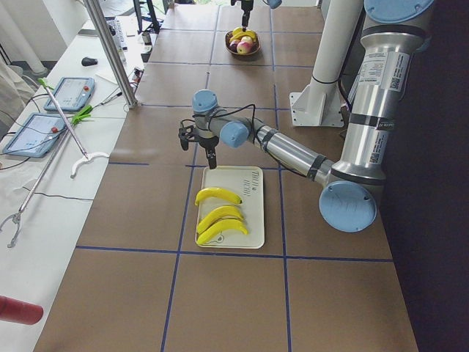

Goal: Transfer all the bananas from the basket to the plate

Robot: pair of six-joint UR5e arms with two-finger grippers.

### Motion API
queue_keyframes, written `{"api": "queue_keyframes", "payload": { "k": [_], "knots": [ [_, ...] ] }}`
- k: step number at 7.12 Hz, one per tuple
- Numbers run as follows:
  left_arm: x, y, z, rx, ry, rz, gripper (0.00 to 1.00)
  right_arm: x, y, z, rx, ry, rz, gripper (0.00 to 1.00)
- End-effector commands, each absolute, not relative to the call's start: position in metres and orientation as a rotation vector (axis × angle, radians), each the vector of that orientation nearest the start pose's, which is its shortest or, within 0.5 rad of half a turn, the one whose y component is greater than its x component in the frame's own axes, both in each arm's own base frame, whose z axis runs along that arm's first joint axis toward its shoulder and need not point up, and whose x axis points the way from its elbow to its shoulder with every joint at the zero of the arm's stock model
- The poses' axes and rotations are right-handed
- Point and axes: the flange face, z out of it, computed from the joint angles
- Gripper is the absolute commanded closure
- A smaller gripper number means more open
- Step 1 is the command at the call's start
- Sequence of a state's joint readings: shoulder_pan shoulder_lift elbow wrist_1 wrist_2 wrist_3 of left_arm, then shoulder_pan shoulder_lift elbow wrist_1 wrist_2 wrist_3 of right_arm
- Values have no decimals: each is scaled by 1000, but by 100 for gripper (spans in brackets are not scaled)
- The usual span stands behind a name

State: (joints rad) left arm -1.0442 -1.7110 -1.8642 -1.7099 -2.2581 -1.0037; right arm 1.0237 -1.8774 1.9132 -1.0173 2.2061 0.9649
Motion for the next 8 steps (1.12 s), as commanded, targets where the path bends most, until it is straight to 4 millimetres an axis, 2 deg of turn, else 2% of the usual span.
{"api": "queue_keyframes", "payload": {
  "k": [1, 6, 7, 8],
  "knots": [
    [211, -502, 428, -65, 865, -252, 0, -142, -363, 579, -12, -798, 211, 23],
    [210, -500, 421, -56, 876, -245, 0, -154, -357, 592, -36, -779, 184, 34],
    [209, -500, 421, -57, 877, -245, 0, -155, -356, 593, -39, -777, 182, 40],
    [209, -500, 421, -57, 877, -245, 0, -158, -357, 591, -37, -780, 176, 54]
  ]
}}
